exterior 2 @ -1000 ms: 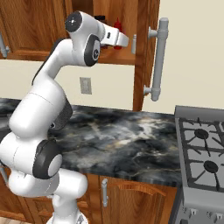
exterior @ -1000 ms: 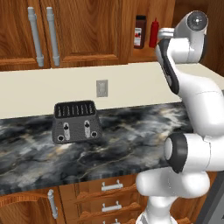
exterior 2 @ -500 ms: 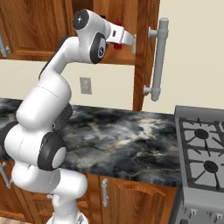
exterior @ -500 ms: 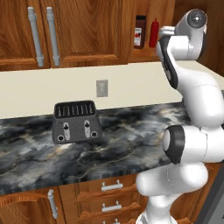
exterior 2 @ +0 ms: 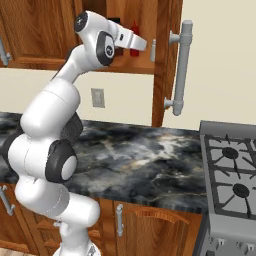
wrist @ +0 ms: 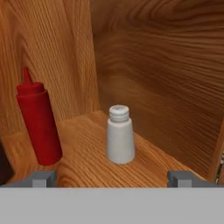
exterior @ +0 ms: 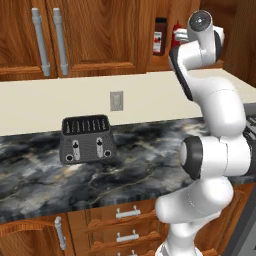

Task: Collect the paprika, ketchup, and shaker from the cabinet and place them next to the stove.

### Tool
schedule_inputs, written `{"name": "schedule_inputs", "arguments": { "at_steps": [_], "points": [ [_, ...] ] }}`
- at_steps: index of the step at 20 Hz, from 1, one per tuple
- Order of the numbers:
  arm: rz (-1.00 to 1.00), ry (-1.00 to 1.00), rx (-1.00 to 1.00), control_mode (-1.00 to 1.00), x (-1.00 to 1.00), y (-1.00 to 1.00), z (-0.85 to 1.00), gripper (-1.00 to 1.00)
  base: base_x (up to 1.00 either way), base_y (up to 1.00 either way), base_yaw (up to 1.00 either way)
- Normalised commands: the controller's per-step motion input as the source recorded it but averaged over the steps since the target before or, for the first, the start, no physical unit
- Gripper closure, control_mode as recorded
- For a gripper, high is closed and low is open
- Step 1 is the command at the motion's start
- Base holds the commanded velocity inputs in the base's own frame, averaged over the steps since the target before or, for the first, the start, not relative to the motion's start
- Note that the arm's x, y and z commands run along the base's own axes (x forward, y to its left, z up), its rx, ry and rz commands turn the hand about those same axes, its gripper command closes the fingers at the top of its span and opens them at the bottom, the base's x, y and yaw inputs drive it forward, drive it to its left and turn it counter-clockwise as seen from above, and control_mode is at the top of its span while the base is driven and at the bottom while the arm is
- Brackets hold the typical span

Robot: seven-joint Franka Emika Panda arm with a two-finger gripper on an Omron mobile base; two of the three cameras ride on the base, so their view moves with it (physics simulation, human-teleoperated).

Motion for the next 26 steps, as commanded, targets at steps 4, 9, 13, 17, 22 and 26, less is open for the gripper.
{"name": "schedule_inputs", "arguments": {
  "at_steps": [4, 9, 13, 17, 22, 26],
  "points": [
    [-0.06, 0.00, 0.00, -1.00, 0.37, -0.05, 0.00, -1.00, 0.00, 0.00, 0.00],
    [-0.01, 0.00, 0.00, -1.00, 0.31, -0.23, 0.00, -1.00, 0.00, 0.00, 0.00],
    [-0.01, 0.00, 0.00, -1.00, 0.16, -0.38, 0.00, -1.00, 0.00, 0.00, 0.00],
    [0.00, 0.00, 0.00, -1.00, 0.15, -0.30, 0.00, -1.00, 0.00, 0.00, 0.00],
    [0.00, 0.00, 0.00, -1.00, 0.18, -0.19, -0.01, -1.00, 0.00, 0.00, 0.00],
    [0.00, 0.00, 0.01, -1.00, 0.17, -0.21, -0.06, -1.00, 0.00, 0.00, 0.00]
  ]
}}
